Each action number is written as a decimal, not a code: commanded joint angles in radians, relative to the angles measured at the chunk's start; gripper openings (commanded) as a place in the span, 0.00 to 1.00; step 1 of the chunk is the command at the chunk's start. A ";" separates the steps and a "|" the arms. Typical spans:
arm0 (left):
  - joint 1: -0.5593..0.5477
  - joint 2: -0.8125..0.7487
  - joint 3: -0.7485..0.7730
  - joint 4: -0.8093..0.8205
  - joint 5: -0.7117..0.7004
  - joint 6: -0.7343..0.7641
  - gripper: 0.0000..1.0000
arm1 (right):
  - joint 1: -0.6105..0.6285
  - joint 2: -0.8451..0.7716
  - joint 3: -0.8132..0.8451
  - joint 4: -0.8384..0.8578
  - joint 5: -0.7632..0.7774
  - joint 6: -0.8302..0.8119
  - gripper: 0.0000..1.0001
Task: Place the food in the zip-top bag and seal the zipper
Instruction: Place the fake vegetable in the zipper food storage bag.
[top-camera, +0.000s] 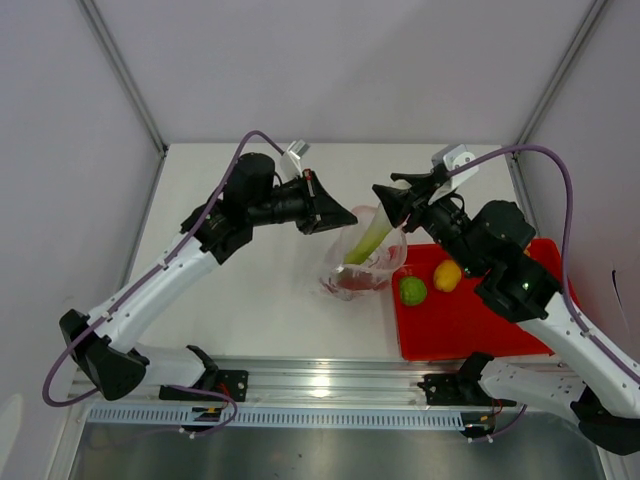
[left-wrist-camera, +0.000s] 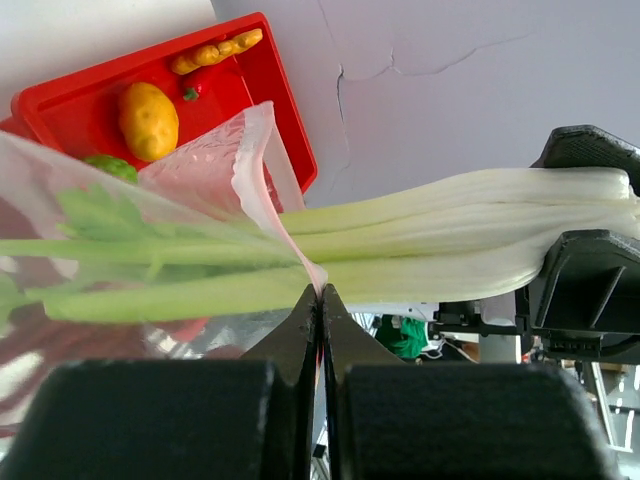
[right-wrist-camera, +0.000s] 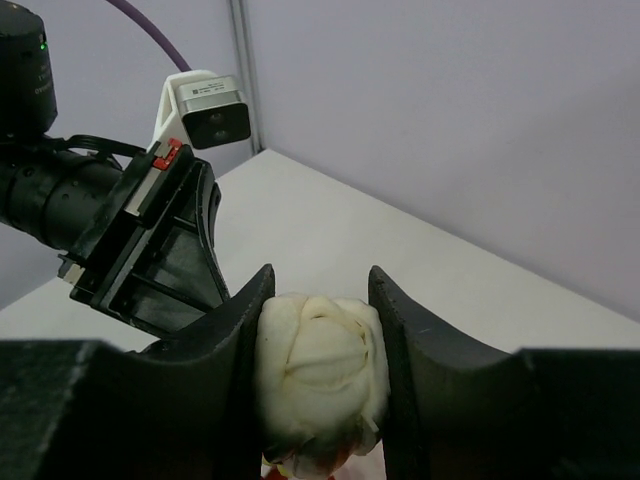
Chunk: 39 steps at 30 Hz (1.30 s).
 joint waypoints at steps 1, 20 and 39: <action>0.011 0.001 0.032 0.055 0.021 -0.042 0.00 | 0.006 0.006 0.042 0.014 0.010 -0.088 0.00; 0.009 -0.043 -0.021 0.160 0.050 -0.165 0.01 | 0.138 -0.030 -0.248 0.267 0.132 -0.186 0.00; 0.011 -0.101 -0.102 0.186 0.059 -0.134 0.00 | 0.107 -0.019 -0.334 0.062 0.269 0.251 0.95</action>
